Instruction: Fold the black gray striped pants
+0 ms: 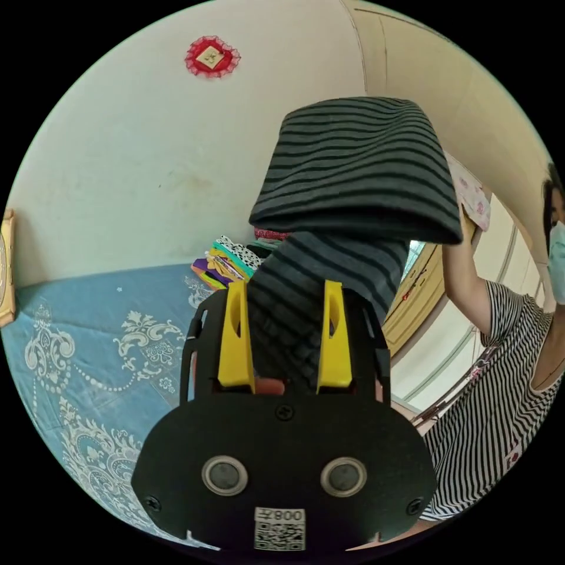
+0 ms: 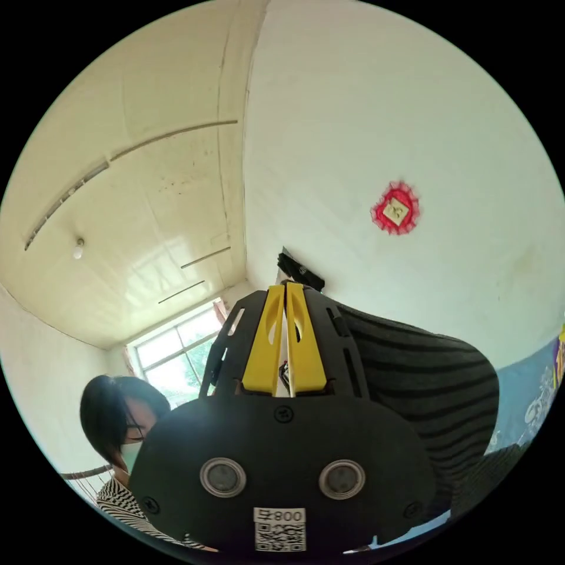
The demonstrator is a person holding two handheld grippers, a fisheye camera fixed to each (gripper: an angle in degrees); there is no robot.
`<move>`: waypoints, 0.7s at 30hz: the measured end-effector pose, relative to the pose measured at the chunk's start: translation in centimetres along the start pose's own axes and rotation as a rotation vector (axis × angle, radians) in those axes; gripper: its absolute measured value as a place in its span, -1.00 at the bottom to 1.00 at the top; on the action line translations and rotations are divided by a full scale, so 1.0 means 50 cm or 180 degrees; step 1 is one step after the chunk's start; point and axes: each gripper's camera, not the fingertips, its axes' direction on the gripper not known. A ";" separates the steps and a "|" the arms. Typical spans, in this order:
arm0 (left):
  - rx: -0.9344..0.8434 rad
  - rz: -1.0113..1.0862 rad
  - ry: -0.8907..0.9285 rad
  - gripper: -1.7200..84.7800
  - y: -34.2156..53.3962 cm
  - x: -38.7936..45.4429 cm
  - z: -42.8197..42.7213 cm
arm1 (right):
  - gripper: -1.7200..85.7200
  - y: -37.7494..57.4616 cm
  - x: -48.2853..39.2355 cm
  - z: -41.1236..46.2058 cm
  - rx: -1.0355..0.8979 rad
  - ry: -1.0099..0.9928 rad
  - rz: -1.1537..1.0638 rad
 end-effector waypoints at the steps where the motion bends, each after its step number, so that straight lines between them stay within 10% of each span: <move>1: -0.0029 -0.0027 0.0057 -0.57 0.021 -0.018 -0.010 | -0.96 0.042 0.025 0.039 -0.0112 0.0038 0.0121; 12: -0.0142 -0.0790 -0.0288 -0.59 0.503 -0.224 -0.240 | -0.96 0.262 0.112 0.338 -0.0662 -0.0318 0.0691; 21: -0.0301 -0.0688 0.0493 -0.87 0.696 -0.250 -0.231 | -0.96 0.268 0.096 0.437 -0.0731 -0.0275 0.0574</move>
